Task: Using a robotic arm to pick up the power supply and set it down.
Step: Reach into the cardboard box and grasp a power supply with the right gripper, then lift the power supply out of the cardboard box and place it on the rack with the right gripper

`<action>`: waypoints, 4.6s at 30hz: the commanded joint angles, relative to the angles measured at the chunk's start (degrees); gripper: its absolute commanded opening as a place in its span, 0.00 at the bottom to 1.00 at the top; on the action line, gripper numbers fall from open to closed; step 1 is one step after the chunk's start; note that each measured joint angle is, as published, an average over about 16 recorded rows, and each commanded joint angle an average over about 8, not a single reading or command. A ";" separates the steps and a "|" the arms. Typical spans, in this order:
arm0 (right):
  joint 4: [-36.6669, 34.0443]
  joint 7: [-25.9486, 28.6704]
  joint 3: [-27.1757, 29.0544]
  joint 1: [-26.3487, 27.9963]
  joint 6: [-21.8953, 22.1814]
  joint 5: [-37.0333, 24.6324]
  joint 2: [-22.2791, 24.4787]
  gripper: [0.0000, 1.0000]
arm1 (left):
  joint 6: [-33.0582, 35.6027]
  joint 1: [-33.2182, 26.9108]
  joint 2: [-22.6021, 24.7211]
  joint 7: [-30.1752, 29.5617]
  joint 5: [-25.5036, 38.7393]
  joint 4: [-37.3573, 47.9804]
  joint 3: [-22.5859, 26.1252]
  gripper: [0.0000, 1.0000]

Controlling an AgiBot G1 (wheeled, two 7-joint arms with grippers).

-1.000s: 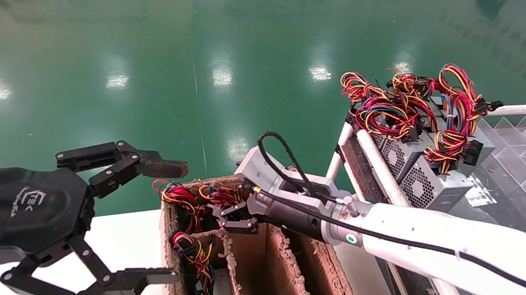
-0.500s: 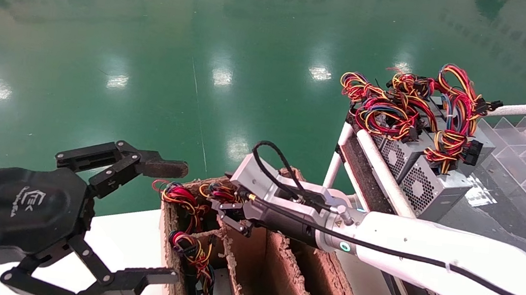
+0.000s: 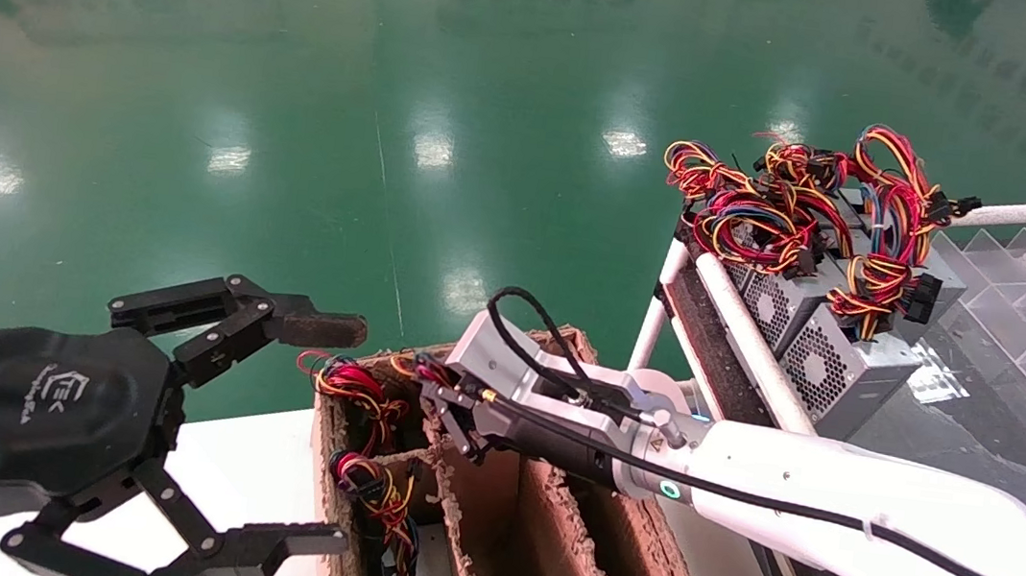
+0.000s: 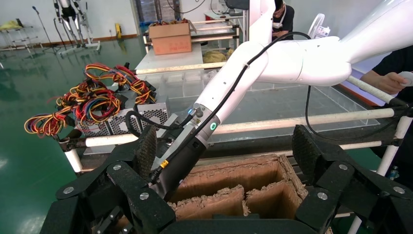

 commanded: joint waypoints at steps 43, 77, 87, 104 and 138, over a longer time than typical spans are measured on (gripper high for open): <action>3.60 -4.82 20.04 6.26 -1.80 27.42 12.14 0.00 | -0.07 -0.03 -0.06 0.08 -0.11 0.00 0.16 1.00; -31.53 -11.81 25.09 34.37 -15.74 24.51 32.82 0.00 | -0.12 -0.06 -0.11 0.14 -0.19 0.00 0.27 1.00; -37.74 -15.88 24.08 34.74 -23.14 22.25 40.88 0.00 | -0.13 -0.07 -0.12 0.15 -0.21 0.00 0.30 1.00; -41.31 -19.75 22.68 26.09 -31.76 23.54 43.03 0.00 | -0.16 -0.08 -0.15 0.18 -0.25 0.00 0.36 1.00; -33.73 -17.04 19.75 19.37 -21.31 20.42 31.73 0.00 | -0.20 -0.10 -0.19 0.23 -0.32 0.00 0.46 1.00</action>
